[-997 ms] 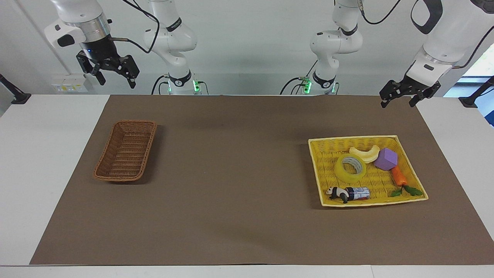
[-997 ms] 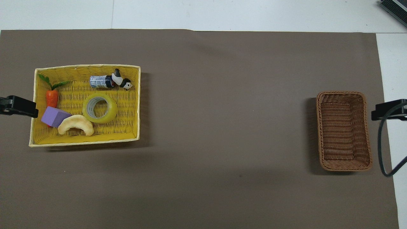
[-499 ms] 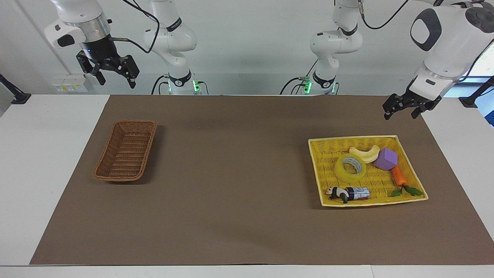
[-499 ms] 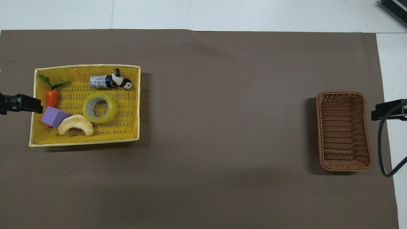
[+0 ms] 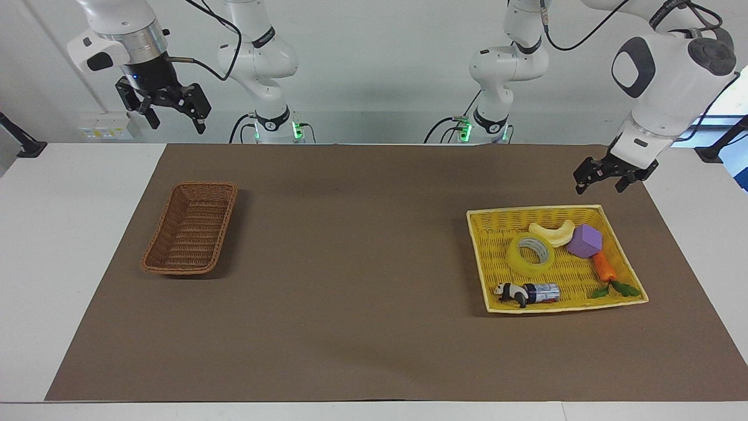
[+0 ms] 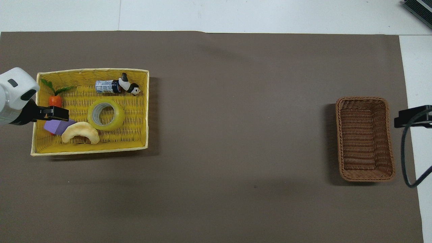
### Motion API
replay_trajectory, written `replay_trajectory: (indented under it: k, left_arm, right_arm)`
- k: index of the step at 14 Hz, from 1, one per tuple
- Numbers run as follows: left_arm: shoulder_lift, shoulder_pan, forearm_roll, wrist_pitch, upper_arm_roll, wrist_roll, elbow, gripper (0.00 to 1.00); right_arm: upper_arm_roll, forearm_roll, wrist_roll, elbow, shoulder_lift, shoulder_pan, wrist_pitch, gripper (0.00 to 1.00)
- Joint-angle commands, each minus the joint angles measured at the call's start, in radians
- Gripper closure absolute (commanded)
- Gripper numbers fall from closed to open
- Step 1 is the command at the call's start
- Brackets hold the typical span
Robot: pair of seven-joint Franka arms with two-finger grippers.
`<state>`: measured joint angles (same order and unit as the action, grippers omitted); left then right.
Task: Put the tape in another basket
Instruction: 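Reach the left gripper down into the yellow tray over the tape roll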
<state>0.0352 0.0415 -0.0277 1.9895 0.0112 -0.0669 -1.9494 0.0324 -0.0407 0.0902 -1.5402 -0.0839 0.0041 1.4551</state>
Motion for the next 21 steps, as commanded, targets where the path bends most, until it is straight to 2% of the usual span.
replay_trajectory:
  k: [1,5,6,8,10,11,21]
  left_arm:
    - [0.066,-0.031,0.014,0.067,0.001,-0.056,-0.017,0.0]
    - [0.112,-0.06,0.015,0.172,0.004,-0.06,-0.065,0.0]
    - [0.117,-0.063,0.015,0.184,0.004,-0.062,-0.068,0.03]
    - [0.136,-0.071,0.017,0.192,0.004,-0.062,-0.075,0.17]
    - [0.14,-0.071,0.04,0.218,0.004,-0.062,-0.091,0.27]
    - [0.14,-0.063,0.073,0.224,0.004,-0.062,-0.095,0.37]
    - [0.132,-0.06,0.089,0.241,0.004,-0.048,-0.132,0.47]
  right_arm:
    - [-0.006,0.005,0.002,0.011,0.001,-0.012,-0.01,0.0]
    - [-0.008,0.005,0.002,0.011,0.001,-0.012,-0.01,0.0]
    - [-0.006,0.005,0.002,0.011,0.001,-0.012,-0.01,0.0]
    - [-0.008,0.005,0.002,0.011,0.001,-0.012,-0.01,0.0]
    - [-0.006,0.005,0.002,0.011,0.001,-0.012,-0.01,0.0]
    - [-0.006,0.005,0.002,0.011,0.001,-0.012,-0.01,0.0]
    - [-0.006,0.005,0.002,0.011,0.001,-0.012,-0.01,0.0]
